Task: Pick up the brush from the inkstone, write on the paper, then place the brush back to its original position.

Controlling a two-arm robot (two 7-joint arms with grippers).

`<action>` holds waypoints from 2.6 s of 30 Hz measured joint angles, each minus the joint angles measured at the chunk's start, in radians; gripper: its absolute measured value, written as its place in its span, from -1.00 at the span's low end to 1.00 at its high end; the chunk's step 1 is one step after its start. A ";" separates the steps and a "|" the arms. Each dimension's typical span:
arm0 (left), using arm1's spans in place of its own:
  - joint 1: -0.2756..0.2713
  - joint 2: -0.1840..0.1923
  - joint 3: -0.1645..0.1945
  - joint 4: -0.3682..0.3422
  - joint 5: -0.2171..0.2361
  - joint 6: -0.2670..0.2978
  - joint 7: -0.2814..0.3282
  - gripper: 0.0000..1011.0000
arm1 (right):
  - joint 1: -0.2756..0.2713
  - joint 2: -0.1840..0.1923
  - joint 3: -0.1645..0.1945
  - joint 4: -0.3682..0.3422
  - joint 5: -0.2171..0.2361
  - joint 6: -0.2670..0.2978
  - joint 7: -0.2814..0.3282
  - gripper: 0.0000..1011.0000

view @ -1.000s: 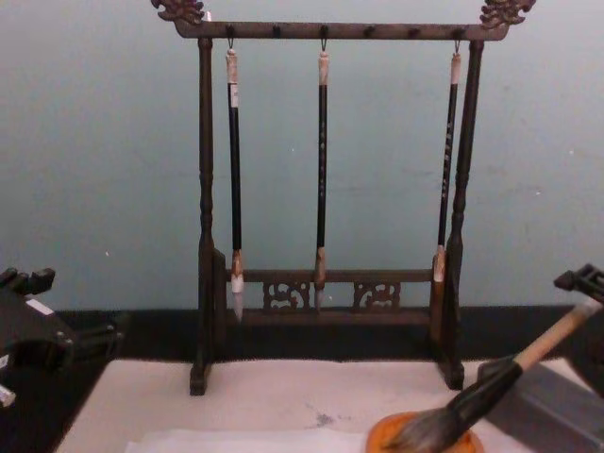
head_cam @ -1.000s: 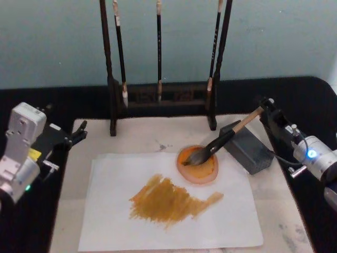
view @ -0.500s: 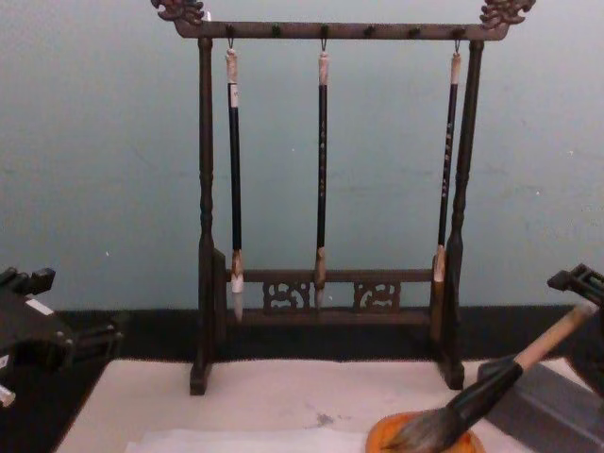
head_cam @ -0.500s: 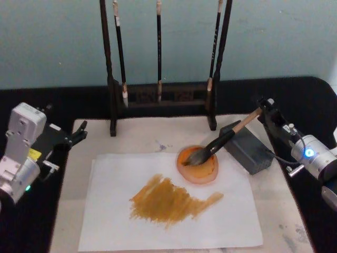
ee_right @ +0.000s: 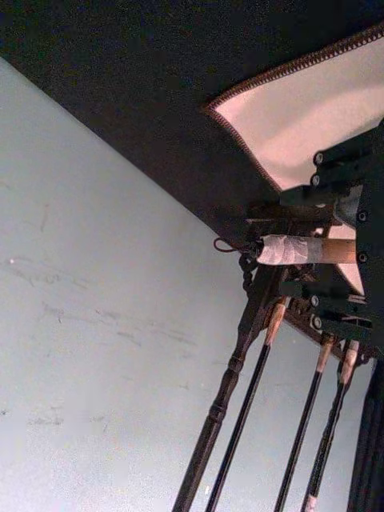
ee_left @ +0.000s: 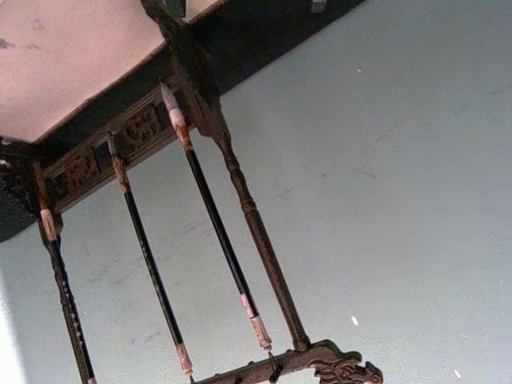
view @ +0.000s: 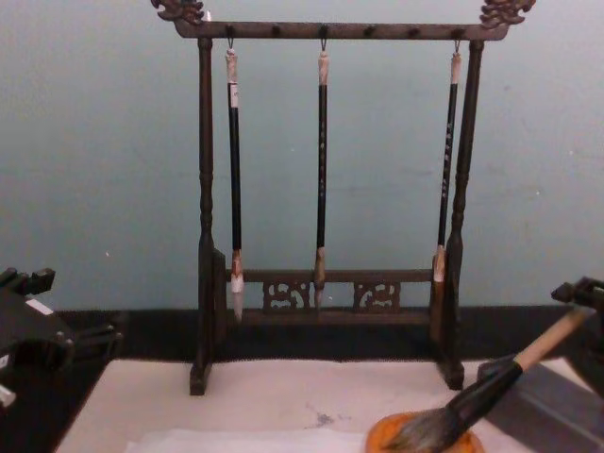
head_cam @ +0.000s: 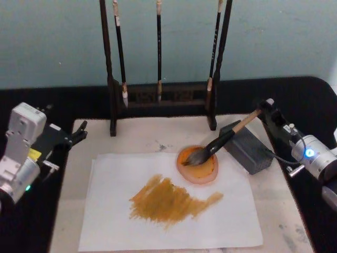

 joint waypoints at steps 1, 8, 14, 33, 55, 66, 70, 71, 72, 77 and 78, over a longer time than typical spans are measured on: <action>0.000 0.000 0.000 0.000 0.000 0.000 0.000 1.00 | 0.000 0.000 0.000 0.000 0.000 0.000 0.000 0.19; 0.000 0.000 0.000 0.000 0.000 0.000 0.000 1.00 | -0.001 0.000 0.001 -0.001 0.000 0.001 -0.001 -0.24; 0.000 0.000 0.000 0.000 0.000 0.000 0.000 1.00 | -0.001 0.000 0.002 -0.001 0.001 0.001 -0.001 -0.61; 0.000 0.000 0.000 0.000 0.000 0.000 0.000 1.00 | -0.002 0.000 0.002 -0.002 0.001 0.002 -0.002 -0.68; 0.000 0.000 0.000 0.000 0.000 0.000 0.000 1.00 | 0.008 0.038 -0.007 -0.066 0.052 0.029 -0.022 -0.68; 0.000 0.000 0.000 0.000 0.000 0.000 0.000 1.00 | 0.004 0.088 -0.018 -0.200 0.085 0.048 -0.047 -0.68; 0.000 0.000 0.000 0.000 0.000 0.000 0.000 1.00 | 0.015 0.110 -0.048 -0.240 0.046 0.028 -0.032 -0.68; 0.000 0.000 0.000 0.000 0.000 0.000 0.000 1.00 | 0.021 0.120 -0.065 -0.254 0.023 0.016 -0.024 -0.68; 0.000 0.000 0.000 0.000 0.000 0.000 0.000 1.00 | 0.028 0.131 -0.085 -0.268 -0.010 0.002 -0.015 -0.68; 0.000 0.000 0.000 0.000 0.000 0.000 0.000 1.00 | 0.061 0.173 -0.164 -0.320 -0.145 -0.052 0.014 -0.68; 0.000 0.000 0.000 0.000 0.000 0.000 0.000 1.00 | 0.068 0.182 -0.181 -0.333 -0.174 -0.062 0.018 -0.68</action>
